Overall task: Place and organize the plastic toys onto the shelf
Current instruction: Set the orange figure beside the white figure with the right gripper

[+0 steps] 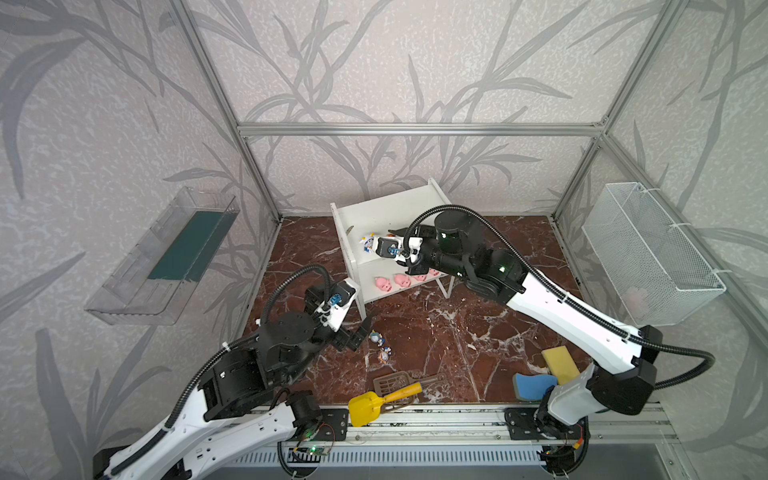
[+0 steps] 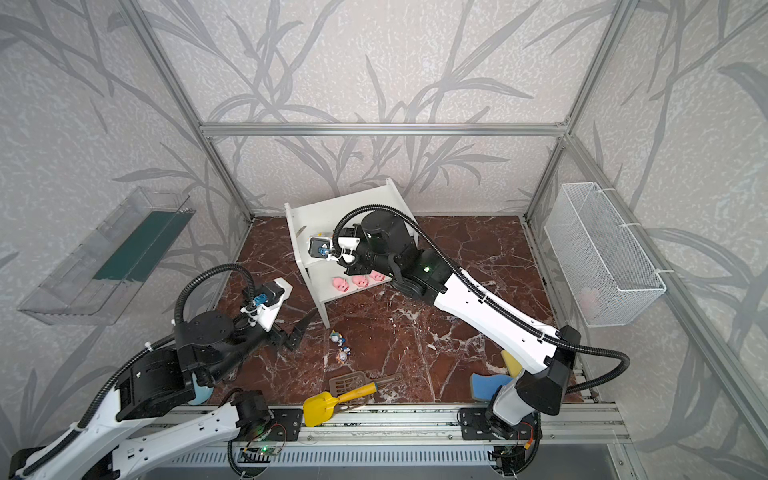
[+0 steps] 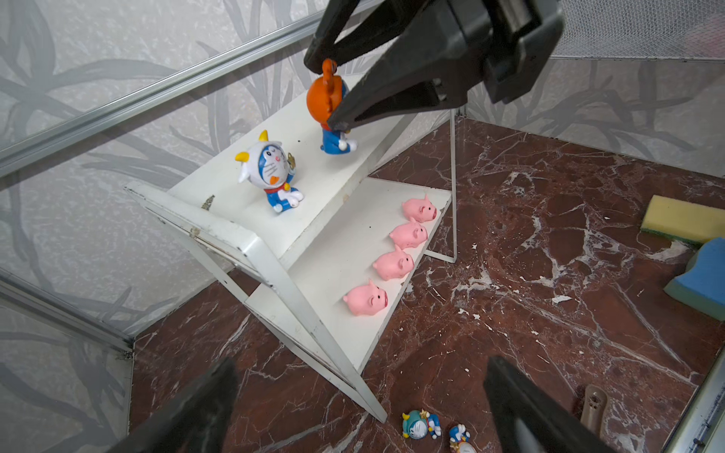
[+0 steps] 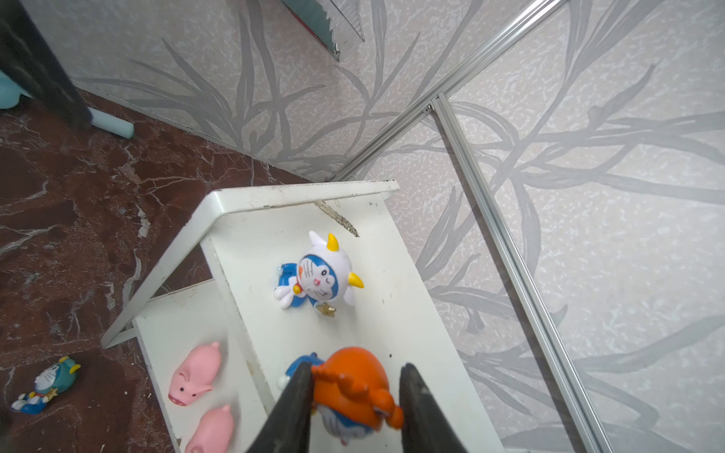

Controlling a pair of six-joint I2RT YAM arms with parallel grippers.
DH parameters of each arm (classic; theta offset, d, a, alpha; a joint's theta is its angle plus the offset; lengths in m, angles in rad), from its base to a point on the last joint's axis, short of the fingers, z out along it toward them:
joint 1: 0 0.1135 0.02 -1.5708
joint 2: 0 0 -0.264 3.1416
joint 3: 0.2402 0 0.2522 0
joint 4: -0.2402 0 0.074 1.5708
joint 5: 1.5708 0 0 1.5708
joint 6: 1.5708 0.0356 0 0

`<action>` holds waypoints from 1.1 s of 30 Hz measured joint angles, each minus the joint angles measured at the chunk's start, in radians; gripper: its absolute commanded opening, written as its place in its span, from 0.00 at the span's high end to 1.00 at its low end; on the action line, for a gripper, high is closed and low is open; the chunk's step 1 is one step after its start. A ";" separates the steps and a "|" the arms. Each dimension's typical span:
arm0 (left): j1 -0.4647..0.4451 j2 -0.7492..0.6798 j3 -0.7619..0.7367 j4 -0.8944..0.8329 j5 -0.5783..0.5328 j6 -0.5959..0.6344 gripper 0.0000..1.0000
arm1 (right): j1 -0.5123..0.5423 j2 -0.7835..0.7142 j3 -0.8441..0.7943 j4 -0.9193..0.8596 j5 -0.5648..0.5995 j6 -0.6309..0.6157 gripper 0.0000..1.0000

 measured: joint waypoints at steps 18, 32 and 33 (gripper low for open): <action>0.000 -0.045 -0.009 0.002 -0.014 0.016 0.01 | -0.003 0.068 0.053 -0.032 0.123 -0.083 0.65; 0.000 -0.077 -0.030 0.003 -0.014 0.016 0.01 | -0.003 0.128 0.137 -0.062 0.193 -0.074 0.64; 0.000 -0.079 -0.031 0.002 -0.014 0.016 0.01 | -0.002 0.129 0.137 -0.064 0.195 -0.074 0.64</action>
